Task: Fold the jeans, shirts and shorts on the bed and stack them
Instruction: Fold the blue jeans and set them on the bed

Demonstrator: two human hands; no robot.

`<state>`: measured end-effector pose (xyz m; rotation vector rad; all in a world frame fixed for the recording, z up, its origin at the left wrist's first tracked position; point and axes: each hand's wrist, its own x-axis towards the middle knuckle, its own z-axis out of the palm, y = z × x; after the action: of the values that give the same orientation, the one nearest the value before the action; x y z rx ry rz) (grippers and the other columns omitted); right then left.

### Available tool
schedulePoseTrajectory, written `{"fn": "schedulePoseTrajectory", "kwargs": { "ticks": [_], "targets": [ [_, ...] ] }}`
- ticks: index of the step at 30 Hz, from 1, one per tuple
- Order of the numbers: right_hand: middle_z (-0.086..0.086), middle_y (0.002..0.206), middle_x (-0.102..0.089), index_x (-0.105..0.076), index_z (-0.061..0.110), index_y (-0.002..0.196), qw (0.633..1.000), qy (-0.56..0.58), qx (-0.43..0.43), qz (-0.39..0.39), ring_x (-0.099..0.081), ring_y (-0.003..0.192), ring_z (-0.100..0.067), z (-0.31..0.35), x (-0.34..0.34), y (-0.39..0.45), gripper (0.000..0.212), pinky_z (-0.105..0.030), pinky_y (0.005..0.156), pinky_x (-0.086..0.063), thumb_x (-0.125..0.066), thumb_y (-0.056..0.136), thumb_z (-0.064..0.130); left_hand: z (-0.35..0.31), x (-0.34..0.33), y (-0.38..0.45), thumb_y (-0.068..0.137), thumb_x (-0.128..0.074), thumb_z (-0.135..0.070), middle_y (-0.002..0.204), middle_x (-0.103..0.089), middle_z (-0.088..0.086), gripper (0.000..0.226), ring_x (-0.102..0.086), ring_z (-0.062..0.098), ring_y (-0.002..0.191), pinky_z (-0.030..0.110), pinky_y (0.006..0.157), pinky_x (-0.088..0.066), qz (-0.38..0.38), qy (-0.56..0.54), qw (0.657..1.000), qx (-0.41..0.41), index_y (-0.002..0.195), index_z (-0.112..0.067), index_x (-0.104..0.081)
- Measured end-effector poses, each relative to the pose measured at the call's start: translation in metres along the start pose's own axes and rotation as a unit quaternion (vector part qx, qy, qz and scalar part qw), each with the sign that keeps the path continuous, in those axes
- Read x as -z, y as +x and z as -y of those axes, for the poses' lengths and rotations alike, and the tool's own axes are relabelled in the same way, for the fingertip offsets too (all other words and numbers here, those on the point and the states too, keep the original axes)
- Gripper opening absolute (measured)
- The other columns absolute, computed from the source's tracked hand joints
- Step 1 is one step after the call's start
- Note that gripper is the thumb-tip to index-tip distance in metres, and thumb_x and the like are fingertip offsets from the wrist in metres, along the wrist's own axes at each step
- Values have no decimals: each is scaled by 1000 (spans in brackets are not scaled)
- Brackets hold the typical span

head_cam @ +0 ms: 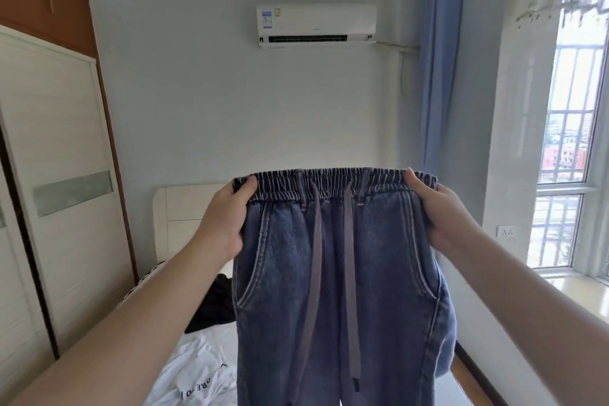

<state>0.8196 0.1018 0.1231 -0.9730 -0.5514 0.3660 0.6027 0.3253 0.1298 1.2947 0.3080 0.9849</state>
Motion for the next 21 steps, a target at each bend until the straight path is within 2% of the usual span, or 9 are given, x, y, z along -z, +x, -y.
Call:
{"fn": "schedulePoseTrajectory", "kwargs": {
  "ticks": [2, 5, 7, 9, 11, 13, 16, 19, 21],
  "targets": [
    [-20, 92, -74, -70, -1, 97, 1000, 14, 0, -9, -74, 79, -32, -6, -9, -6, 32, -41, 64, -59, -75, 84, 28, 3, -16, -9, 98, -59, -26, 86, -77, 10, 18, -74, 24, 72, 34, 57, -58, -33, -10, 999, 11, 97, -11, -69],
    [-20, 96, -74, -71, 1, 98, 1000, 0, 27, 1, -73, 87, -36, -19, -27, -16, 36, -49, 75, -59, -76, 83, 33, 13, -40, -22, 98, -58, -29, 94, -75, 15, 22, -72, 34, 89, 49, 83, -58, -49, -10, 999, 10, 98, -8, -68],
    [-14, 94, -75, -71, 6, 95, 995, -69, 75, -6, -73, 89, -32, -29, -40, -25, 37, -50, 83, -58, -75, 83, 41, 23, -55, -28, 98, -57, -33, 100, -72, 20, 29, -68, 39, 97, 52, 90, -54, -67, 20, 997, -20, 97, -5, -66],
    [2, 84, -76, -69, 16, 89, 970, -197, 140, -38, -73, 82, -15, -36, -52, -35, 35, -40, 76, -57, -72, 83, 50, 32, -66, -35, 98, -55, -40, 90, -69, 16, 37, -66, 33, 85, 43, 79, -52, -88, 75, 991, -62, 92, -5, -63],
    [18, 77, -71, -64, 25, 84, 933, -295, 194, -62, -66, 68, 3, -38, -59, -49, 28, -26, 63, -48, -67, 85, 53, 38, -71, -40, 97, -52, -46, 76, -64, 5, 38, -60, 19, 72, 36, 67, -47, -112, 140, 978, -107, 82, -12, -60],
    [22, 75, -68, -59, 28, 81, 918, -335, 206, -58, -62, 65, 6, -38, -64, -62, 26, -21, 58, -41, -64, 88, 52, 43, -71, -45, 97, -50, -51, 67, -61, -5, 40, -55, 6, 61, 25, 59, -44, -118, 197, 962, -149, 76, -18, -58],
    [8, 78, -69, -59, 27, 87, 913, -362, 187, -31, -64, 74, -4, -43, -66, -78, 32, -27, 66, -47, -52, 93, 57, 48, -70, -54, 96, -49, -55, 66, -62, -10, 39, -57, -1, 63, 14, 53, -39, -111, 246, 945, -186, 75, -23, -57],
    [4, 102, -73, -67, 31, 108, 959, -249, 100, 90, -67, 100, -12, -52, -69, -92, 54, -34, 89, -51, -31, 94, 69, 52, -70, -58, 95, -48, -58, 73, -65, -12, 33, -59, -5, 71, 21, 62, -42, -98, 244, 949, -172, 83, -29, -60],
    [7, 119, -70, -64, 31, 122, 976, -125, 41, 176, -63, 115, -8, -57, -68, -98, 61, -22, 93, -50, -25, 93, 66, 54, -68, -60, 90, -45, -66, 79, -67, -15, 38, -61, -5, 74, 28, 69, -47, -79, 214, 963, -144, 89, -31, -61]
  ]
}}
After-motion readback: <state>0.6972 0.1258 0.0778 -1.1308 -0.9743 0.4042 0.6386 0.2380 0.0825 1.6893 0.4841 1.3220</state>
